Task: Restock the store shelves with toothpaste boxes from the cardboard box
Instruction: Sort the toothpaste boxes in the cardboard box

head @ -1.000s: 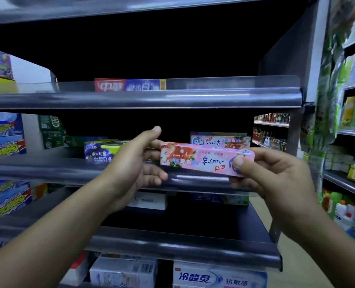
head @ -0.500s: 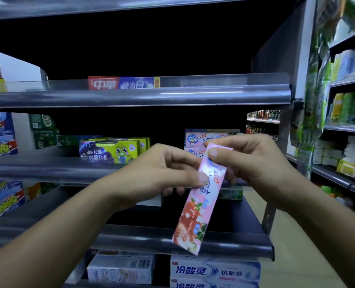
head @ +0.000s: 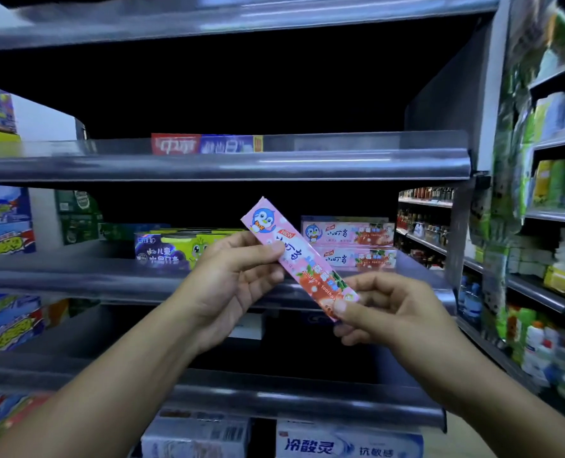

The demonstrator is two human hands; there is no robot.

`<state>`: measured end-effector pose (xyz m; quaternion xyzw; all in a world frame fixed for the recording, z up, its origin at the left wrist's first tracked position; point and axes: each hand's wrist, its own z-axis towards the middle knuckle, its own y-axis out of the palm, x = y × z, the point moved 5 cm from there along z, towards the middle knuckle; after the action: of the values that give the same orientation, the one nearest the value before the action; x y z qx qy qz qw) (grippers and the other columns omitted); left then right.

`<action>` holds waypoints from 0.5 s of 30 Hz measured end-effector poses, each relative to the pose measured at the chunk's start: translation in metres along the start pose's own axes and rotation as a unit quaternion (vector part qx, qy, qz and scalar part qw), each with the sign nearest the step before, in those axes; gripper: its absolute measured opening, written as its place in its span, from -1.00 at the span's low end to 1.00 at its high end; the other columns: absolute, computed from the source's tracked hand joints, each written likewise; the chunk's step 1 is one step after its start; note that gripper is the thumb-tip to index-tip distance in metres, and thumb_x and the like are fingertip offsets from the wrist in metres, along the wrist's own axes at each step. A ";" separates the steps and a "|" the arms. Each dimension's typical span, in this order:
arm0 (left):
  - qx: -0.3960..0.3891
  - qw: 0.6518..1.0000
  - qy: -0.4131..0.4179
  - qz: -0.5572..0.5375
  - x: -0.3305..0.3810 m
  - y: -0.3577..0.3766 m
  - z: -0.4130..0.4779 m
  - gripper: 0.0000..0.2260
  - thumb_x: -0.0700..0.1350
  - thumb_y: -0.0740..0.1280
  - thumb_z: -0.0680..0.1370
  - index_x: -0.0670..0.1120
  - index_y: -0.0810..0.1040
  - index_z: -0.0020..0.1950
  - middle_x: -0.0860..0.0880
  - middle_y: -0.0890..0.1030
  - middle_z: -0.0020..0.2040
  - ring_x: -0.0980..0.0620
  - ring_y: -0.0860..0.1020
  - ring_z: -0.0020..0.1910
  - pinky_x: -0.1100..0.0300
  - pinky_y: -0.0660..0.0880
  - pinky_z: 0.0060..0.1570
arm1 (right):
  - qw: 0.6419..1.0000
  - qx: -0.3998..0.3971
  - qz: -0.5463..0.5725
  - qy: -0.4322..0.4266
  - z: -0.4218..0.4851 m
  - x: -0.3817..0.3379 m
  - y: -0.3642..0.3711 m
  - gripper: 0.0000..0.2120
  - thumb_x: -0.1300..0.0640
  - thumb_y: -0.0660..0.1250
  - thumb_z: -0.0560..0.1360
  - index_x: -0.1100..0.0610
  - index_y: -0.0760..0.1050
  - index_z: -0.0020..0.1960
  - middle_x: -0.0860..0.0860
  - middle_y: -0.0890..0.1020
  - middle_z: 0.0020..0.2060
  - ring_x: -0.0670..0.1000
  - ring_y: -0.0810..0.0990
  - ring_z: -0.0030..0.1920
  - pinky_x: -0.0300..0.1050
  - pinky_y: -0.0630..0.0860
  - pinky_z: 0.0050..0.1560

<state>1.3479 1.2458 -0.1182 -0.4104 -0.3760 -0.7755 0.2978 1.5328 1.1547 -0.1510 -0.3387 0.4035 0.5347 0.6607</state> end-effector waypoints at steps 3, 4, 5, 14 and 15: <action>0.029 0.999 0.036 0.017 0.002 -0.009 0.004 -0.58 -0.21 0.54 0.28 -0.04 0.47 0.04 -0.19 0.73 -0.07 -0.01 0.67 -0.27 0.25 0.62 -0.29 | 0.999 0.040 0.003 -0.020 0.004 -0.006 -0.011 -0.61 0.13 0.53 0.24 0.18 0.65 0.05 0.11 0.71 -0.29 0.08 0.69 -0.29 -0.14 0.66 -0.26; 0.037 0.997 0.049 0.036 0.005 -0.011 0.007 -0.60 -0.19 0.55 0.28 -0.02 0.46 0.02 -0.20 0.73 -0.08 -0.02 0.67 -0.30 0.25 0.62 -0.31 | 0.998 0.054 -0.003 -0.027 0.006 -0.009 -0.016 -0.61 0.17 0.54 0.27 0.18 0.65 0.09 0.14 0.71 -0.27 0.06 0.68 -0.30 -0.15 0.65 -0.25; 0.044 0.996 0.056 0.062 0.008 -0.011 0.010 -0.63 -0.18 0.55 0.29 -0.03 0.47 0.00 -0.19 0.73 -0.10 -0.02 0.66 -0.32 0.26 0.61 -0.33 | 0.997 0.068 -0.013 -0.036 0.010 -0.013 -0.021 -0.63 0.23 0.54 0.32 0.17 0.64 0.12 0.20 0.70 -0.25 0.04 0.67 -0.30 -0.16 0.65 -0.25; 0.120 0.928 0.118 0.333 0.017 0.003 0.075 -0.92 -0.15 0.58 0.46 -0.05 0.70 -0.14 0.01 0.71 -0.29 0.07 0.59 -0.34 0.26 0.50 -0.33 | 0.949 0.227 -0.192 -0.102 0.073 -0.046 -0.078 -0.80 0.21 0.63 0.36 0.16 0.66 -0.07 0.08 0.74 -0.23 0.09 0.74 -0.18 0.16 0.69 -0.03; 0.128 0.919 0.121 0.354 0.015 0.004 0.083 -0.90 -0.12 0.59 0.45 -0.05 0.72 -0.10 -0.02 0.73 -0.25 0.04 0.62 -0.30 0.22 0.53 -0.24 | 0.941 0.238 -0.216 -0.106 0.078 -0.045 -0.082 -0.80 0.17 0.63 0.37 0.13 0.67 -0.08 0.06 0.74 -0.24 0.06 0.73 -0.20 0.15 0.69 -0.05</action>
<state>1.3785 1.3099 -0.0727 -0.3774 -0.2637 -0.6087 0.6461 1.6215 1.1875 -0.0744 -0.1920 0.3642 0.2997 0.8606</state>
